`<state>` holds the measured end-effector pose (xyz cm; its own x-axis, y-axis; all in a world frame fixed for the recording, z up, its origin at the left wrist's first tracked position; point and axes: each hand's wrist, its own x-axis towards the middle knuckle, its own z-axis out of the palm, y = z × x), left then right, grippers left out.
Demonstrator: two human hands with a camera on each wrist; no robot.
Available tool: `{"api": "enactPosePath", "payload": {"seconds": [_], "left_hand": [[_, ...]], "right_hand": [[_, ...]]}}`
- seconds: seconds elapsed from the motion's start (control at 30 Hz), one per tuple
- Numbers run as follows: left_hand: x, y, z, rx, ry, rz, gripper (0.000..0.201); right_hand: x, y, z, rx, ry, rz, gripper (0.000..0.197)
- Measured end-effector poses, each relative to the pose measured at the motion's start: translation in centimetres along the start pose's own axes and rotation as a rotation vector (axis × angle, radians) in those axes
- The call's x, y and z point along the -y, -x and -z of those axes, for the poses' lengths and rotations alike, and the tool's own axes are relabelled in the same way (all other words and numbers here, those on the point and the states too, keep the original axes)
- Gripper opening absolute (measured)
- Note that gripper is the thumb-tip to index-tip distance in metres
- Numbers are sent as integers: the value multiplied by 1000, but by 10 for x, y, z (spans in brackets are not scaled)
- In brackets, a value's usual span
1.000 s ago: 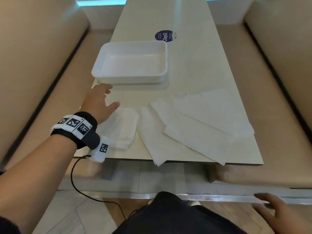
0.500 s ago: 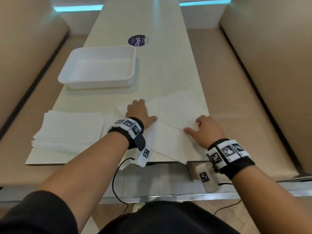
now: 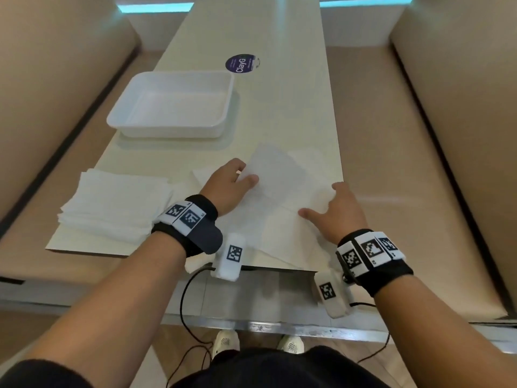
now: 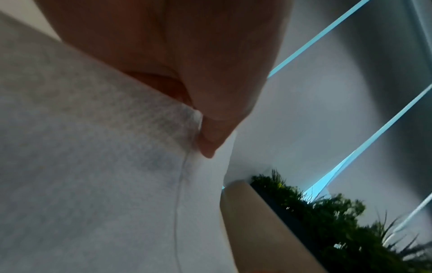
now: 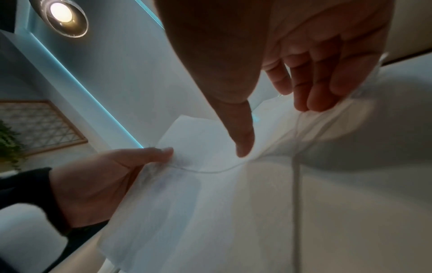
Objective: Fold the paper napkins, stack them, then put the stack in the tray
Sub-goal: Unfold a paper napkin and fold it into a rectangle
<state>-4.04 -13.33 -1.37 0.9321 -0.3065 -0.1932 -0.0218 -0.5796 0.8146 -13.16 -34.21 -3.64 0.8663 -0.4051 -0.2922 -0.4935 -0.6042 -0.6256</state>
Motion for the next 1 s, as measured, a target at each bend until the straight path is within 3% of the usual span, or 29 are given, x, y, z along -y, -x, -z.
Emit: {"api": "enactPosePath", "payload": {"seconds": [0.13, 0.23, 0.27, 0.37, 0.4, 0.5, 0.57, 0.67, 0.77, 0.87, 0.93, 1.0], "left_hand": [[2, 14, 8, -47, 351, 27, 27], [8, 21, 12, -77, 528, 66, 16], [11, 25, 13, -75, 546, 90, 14], [30, 27, 16, -83, 443, 134, 39], [36, 29, 17, -98, 427, 134, 38], [52, 35, 20, -165, 426, 139, 40], [62, 37, 23, -107, 417, 98, 52], [68, 41, 27, 20, 413, 36, 47], [68, 41, 28, 53, 381, 48, 33], [69, 43, 27, 77, 369, 73, 34], [67, 44, 28, 86, 347, 74, 35], [66, 43, 33, 82, 273, 44, 33]], "right_hand": [[2, 5, 5, 47, -173, 61, 96], [5, 9, 10, 120, -357, 62, 87], [5, 9, 10, 127, -423, 68, 81], [4, 10, 8, 64, -576, 72, 61], [4, 11, 8, 37, -608, 66, 57], [0, 13, 8, -17, -688, 63, 50], [-2, 16, 6, -44, -723, 65, 46], [-3, 17, 3, -49, -722, 71, 40], [-4, 20, 1, 6, -600, 117, 47], [-4, 24, 1, 127, -431, 195, 57], [-2, 25, 2, 207, -352, 215, 53], [0, 25, 3, 196, -275, 239, 45]]}}
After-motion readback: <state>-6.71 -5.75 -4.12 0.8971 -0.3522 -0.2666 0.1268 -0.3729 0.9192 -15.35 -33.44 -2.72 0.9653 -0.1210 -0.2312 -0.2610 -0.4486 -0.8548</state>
